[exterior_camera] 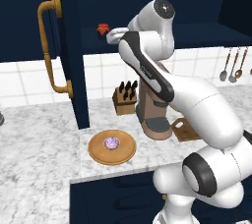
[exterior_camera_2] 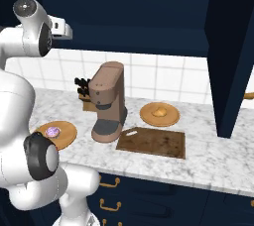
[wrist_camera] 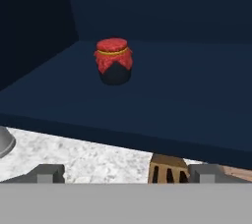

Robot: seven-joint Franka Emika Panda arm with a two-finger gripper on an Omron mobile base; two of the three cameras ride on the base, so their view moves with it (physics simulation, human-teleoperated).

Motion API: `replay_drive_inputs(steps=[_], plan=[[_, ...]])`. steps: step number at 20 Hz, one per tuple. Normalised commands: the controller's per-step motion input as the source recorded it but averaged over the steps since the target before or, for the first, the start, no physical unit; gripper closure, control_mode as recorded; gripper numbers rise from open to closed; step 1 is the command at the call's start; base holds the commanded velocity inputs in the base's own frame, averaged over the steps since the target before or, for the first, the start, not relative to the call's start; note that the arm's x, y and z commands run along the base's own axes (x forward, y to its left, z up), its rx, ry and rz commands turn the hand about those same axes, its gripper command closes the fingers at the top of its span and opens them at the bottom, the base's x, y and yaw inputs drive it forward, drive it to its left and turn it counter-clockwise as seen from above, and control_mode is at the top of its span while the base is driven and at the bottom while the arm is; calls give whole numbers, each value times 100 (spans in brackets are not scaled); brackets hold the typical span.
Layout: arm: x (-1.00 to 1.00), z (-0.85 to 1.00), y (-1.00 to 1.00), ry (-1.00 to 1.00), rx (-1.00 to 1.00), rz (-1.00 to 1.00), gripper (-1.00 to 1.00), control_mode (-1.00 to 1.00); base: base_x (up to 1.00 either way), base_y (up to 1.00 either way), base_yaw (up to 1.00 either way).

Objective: From the different types of pastries on the counter, select a croissant and place it on the cutting board. Then retrieve a jar of jam from the cabinet and place it alongside the croissant on the cutting board.

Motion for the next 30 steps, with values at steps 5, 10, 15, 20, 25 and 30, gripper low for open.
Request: replay_drive_inputs(steps=[5, 10, 15, 20, 25, 30], plan=[[27, 19, 48, 0, 0, 0, -100, -100, 0, 0, 0], [47, 15, 35, -1, 0, 0, -100, -100, 0, 0, 0], [28, 17, 7, 0, 0, 0, -100, -100, 0, 0, 0], [13, 3, 1, 0, 0, 0, -100, -100, 0, 0, 0], [16, -11, 0, 0, 0, 1, -100, -100, 0, 0, 0], [46, -8, -11, 0, 0, 5, -100, -100, 0, 0, 0]])
